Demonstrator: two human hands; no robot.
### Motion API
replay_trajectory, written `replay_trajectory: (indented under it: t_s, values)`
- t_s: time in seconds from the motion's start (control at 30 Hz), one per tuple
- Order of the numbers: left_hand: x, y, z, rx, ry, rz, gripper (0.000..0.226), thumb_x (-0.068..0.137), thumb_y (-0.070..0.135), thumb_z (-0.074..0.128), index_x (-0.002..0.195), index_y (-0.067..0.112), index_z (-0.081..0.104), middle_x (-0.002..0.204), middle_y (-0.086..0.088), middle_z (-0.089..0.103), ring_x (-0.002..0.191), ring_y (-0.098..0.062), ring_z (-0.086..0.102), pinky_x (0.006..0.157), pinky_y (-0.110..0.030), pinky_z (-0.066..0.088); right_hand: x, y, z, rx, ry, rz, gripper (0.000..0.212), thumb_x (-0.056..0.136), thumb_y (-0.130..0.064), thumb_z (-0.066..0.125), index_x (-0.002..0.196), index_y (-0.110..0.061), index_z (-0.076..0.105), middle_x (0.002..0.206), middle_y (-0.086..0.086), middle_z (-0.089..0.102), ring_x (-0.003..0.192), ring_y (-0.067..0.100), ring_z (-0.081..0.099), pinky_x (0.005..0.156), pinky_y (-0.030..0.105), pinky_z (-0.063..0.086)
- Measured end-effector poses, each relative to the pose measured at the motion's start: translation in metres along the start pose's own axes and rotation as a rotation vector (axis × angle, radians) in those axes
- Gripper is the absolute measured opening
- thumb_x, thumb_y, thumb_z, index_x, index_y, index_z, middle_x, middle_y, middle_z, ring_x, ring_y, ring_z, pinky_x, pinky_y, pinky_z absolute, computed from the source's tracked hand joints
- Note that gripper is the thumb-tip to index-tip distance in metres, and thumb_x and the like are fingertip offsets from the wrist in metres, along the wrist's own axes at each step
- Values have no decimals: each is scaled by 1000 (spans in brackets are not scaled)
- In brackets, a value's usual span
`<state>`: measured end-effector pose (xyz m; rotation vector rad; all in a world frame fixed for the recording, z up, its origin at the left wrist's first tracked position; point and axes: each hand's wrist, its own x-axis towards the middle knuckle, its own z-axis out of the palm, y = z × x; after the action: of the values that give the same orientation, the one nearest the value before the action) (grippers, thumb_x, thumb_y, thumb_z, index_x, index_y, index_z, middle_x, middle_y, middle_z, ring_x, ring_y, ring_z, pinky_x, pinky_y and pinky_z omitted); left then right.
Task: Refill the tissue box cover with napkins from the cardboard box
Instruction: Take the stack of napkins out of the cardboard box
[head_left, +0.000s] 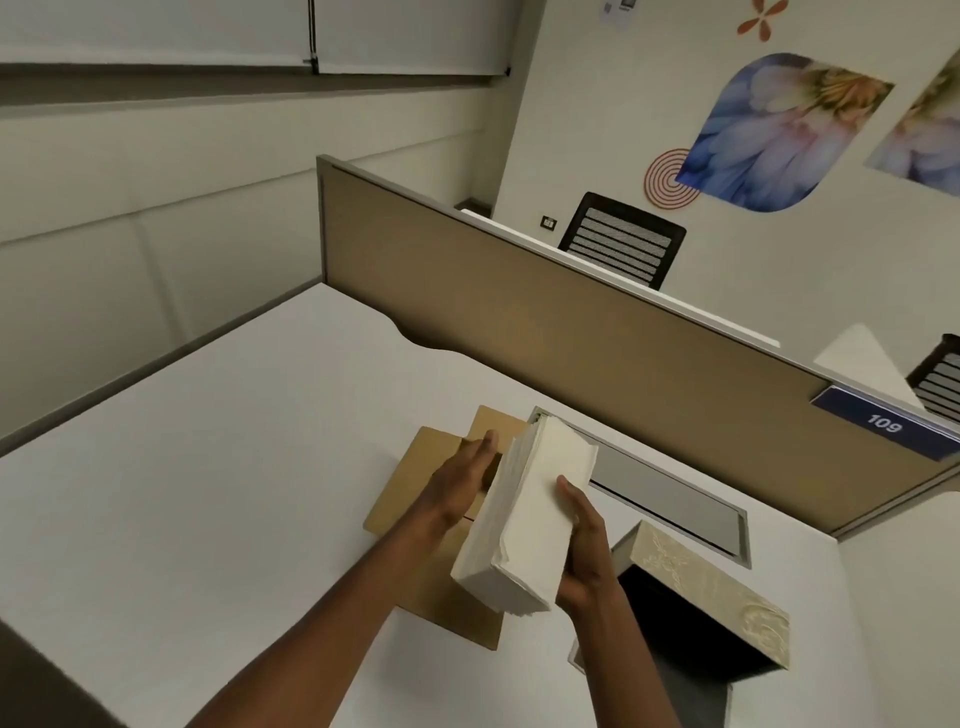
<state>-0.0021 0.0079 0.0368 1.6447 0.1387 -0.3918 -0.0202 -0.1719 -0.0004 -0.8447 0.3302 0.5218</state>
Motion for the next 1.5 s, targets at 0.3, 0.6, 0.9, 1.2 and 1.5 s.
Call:
replay_trajectory:
  t_s: [0.3, 0.6, 0.9, 1.2, 1.5]
  values:
    - [-8, -13, 40, -120, -101, -49, 99, 60, 98, 42, 144, 47, 27, 127, -4, 62, 103, -29, 68, 89, -54, 57, -29, 12, -4, -57, 51, -137, 78, 79, -42, 80, 144, -11, 50, 136, 28, 60, 123, 46, 59, 108, 61, 46]
    - [-30, -23, 65, -184, -205, -94, 102, 69, 82, 58, 151, 39, 16, 125, -3, 63, 106, -27, 67, 88, -48, 58, -59, 28, -18, -12, 248, -235, 72, 74, -39, 80, 135, -14, 52, 121, 22, 70, 112, 41, 69, 91, 55, 58]
    - [-56, -68, 108, 105, -342, -128, 110, 50, 69, 85, 144, 32, 42, 136, 2, 58, 112, -18, 64, 98, -43, 55, -98, 37, -78, 79, 494, -380, 68, 72, -37, 81, 133, -18, 56, 124, 21, 68, 112, 42, 67, 95, 65, 54]
    - [-57, -72, 133, 407, -600, -167, 117, 48, 57, 93, 148, 35, 36, 136, 1, 57, 120, -20, 58, 106, -41, 48, -176, 30, -176, 52, 566, -302, 69, 69, -37, 86, 131, -16, 62, 126, 16, 71, 121, 38, 64, 104, 57, 51]
    - [-67, -114, 179, 1021, -669, 245, 103, 64, 36, 90, 150, 29, 32, 151, 2, 40, 135, -18, 39, 109, -26, 32, -252, 49, -265, -797, 321, -108, 76, 70, -17, 94, 136, -24, 57, 128, 0, 71, 122, 20, 63, 99, 41, 54]
